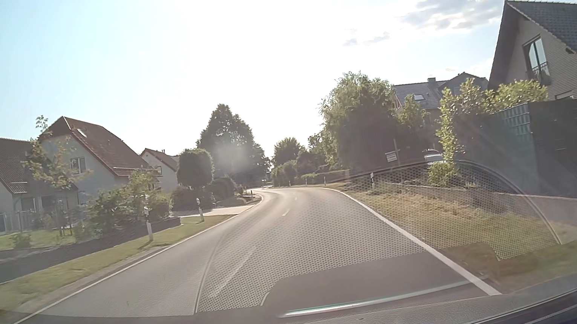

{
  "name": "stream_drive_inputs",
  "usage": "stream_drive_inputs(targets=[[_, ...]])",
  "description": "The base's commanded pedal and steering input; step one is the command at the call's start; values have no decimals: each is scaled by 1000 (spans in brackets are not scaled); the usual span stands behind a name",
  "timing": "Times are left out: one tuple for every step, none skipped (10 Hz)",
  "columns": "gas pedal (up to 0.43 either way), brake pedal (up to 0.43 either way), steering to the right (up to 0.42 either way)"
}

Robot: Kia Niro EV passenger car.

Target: Follow the waypoints while adhering to traffic rules and regulations

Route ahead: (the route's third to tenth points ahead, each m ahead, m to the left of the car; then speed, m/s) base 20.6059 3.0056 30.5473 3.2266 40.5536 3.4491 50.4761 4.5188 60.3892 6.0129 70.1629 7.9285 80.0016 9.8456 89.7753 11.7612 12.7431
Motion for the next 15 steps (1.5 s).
stream_drive_inputs(targets=[[130, 6, 1], [130, 6, 1], [130, 6, -1], [130, 6, -2], [130, 6, -2], [130, 6, -2], [130, 6, -4], [130, 6, -6], [138, 6, -6], [150, 6, -4], [150, 6, -4], [150, 6, -4], [150, 6, -4], [150, 6, -4], [150, 6, -4]])
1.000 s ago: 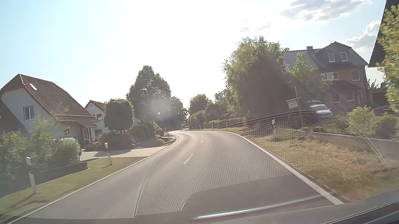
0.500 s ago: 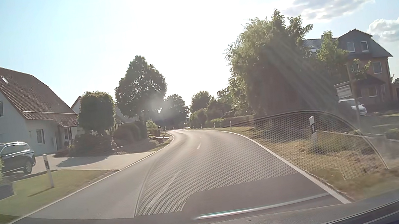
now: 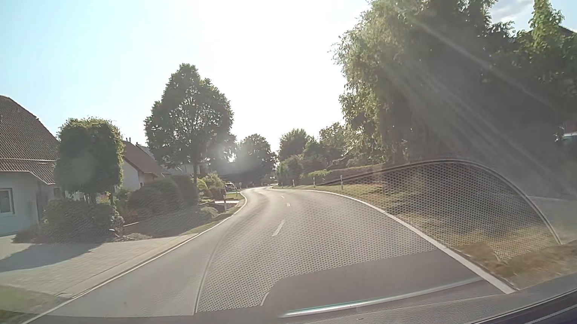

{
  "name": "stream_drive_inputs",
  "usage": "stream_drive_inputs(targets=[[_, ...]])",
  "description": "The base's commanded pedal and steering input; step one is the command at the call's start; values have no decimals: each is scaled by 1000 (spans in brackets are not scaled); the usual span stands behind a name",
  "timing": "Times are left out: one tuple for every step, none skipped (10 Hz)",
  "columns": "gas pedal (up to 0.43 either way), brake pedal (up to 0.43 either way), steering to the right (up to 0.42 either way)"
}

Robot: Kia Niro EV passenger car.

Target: Follow the waypoints while adhering to traffic rules and regulations

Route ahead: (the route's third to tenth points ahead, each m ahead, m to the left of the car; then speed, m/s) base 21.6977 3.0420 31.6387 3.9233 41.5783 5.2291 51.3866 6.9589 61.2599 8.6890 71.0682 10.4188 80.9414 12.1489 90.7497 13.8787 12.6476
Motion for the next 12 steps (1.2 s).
stream_drive_inputs(targets=[[150, 6, -4], [150, 6, -4], [150, 6, -5], [150, 6, -6], [150, 6, -7], [150, 6, -8], [150, 6, -8], [150, 6, -7], [150, 6, -6], [150, 6, -5], [150, 6, -7], [150, 6, -8]])
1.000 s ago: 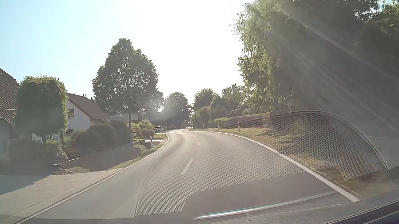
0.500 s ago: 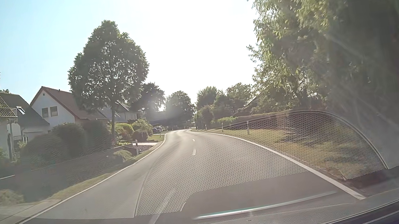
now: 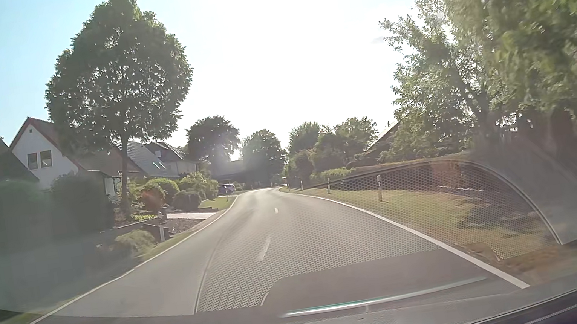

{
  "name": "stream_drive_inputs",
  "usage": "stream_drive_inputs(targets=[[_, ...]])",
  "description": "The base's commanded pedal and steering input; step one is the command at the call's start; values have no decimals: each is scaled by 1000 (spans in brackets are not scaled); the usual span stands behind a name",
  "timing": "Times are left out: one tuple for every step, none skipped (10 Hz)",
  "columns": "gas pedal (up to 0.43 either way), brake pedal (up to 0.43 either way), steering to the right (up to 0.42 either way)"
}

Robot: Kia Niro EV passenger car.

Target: Follow the waypoints while adhering to traffic rules and regulations

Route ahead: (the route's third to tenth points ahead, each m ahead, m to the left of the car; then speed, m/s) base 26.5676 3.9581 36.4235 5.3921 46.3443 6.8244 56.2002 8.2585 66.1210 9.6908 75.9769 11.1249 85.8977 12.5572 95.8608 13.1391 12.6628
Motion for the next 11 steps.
stream_drive_inputs(targets=[[150, 6, -8], [150, 6, -9], [150, 6, -12], [150, 6, -17], [150, 6, -18], [150, 6, -18], [150, 6, -18], [150, 6, -18], [150, 6, -19], [150, 6, -19], [150, 6, -20]])
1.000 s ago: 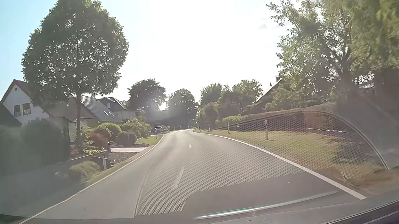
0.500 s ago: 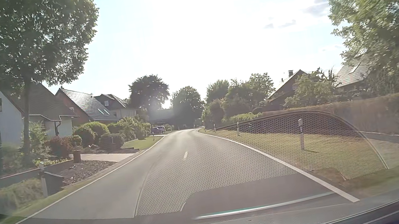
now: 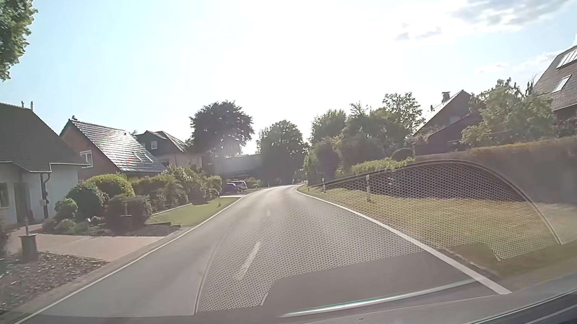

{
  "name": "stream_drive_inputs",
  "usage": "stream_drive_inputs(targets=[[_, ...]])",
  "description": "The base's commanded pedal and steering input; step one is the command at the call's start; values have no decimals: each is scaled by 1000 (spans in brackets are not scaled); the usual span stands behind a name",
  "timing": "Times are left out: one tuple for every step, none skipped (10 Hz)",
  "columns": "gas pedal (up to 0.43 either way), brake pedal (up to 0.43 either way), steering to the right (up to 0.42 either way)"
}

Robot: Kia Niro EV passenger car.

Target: Follow the waypoints while adhering to traffic rules and regulations

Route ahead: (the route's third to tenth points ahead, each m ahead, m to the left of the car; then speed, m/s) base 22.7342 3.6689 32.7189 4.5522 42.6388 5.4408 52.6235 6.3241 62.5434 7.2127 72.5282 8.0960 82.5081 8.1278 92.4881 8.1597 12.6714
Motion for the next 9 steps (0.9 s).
stream_drive_inputs(targets=[[150, 6, -19], [150, 6, -19], [150, 6, -19], [150, 6, -18], [150, 6, -16], [150, 6, -16], [150, 6, -17], [150, 6, -17], [150, 6, -16]])
